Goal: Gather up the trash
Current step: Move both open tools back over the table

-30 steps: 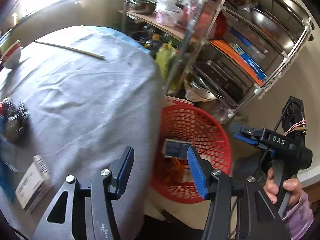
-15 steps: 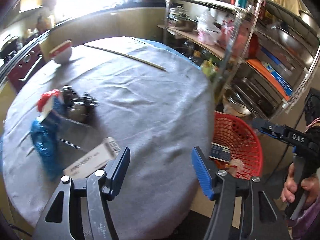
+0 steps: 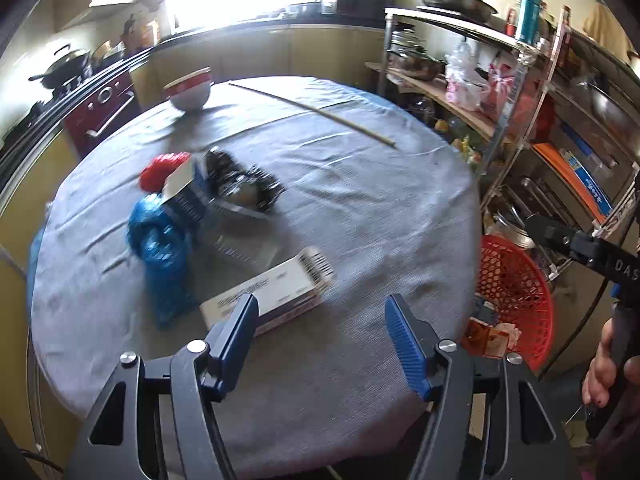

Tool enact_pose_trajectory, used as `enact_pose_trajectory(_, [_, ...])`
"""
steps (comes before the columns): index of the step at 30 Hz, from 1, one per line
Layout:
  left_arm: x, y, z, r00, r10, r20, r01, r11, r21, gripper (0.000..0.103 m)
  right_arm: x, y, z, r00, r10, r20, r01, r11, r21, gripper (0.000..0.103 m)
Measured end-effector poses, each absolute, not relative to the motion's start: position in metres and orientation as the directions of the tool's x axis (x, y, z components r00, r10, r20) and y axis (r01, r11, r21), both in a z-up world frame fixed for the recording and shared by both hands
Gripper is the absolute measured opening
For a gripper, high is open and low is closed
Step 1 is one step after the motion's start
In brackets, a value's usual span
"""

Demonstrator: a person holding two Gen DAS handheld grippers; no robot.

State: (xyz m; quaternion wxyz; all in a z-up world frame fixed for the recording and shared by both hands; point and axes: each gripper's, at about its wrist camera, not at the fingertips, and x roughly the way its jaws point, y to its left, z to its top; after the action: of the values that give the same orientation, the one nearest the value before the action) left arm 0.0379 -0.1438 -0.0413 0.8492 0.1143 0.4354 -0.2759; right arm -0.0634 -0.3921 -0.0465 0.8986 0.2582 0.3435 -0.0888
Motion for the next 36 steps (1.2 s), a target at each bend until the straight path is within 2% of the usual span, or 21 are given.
enact_pose_trajectory(10, [0.047, -0.080, -0.058, 0.485, -0.293, -0.824, 0.438, 0.897, -0.061, 0.068, -0.047, -0.361, -0.036, 0.750, 0.053, -0.659, 0.274, 0.882, 0.382, 0.064])
enact_pose_trajectory(18, [0.043, -0.050, -0.038, 0.556, -0.266, -0.788, 0.377, 0.925, -0.047, 0.068, -0.041, -0.329, -0.016, 0.779, 0.069, -0.624, 0.202, 0.913, 0.354, 0.064])
enact_pose_trajectory(26, [0.024, -0.045, -0.007, 0.619, -0.285, -0.732, 0.377, 0.925, -0.041, 0.070, -0.064, -0.300, 0.006, 0.808, 0.033, -0.589, 0.148, 0.955, 0.256, 0.064])
enact_pose_trajectory(36, [-0.010, -0.065, 0.026, 0.669, -0.302, -0.679, 0.411, 0.912, -0.001, 0.071, -0.107, -0.306, 0.027, 0.851, -0.021, -0.526, 0.159, 0.963, 0.220, 0.064])
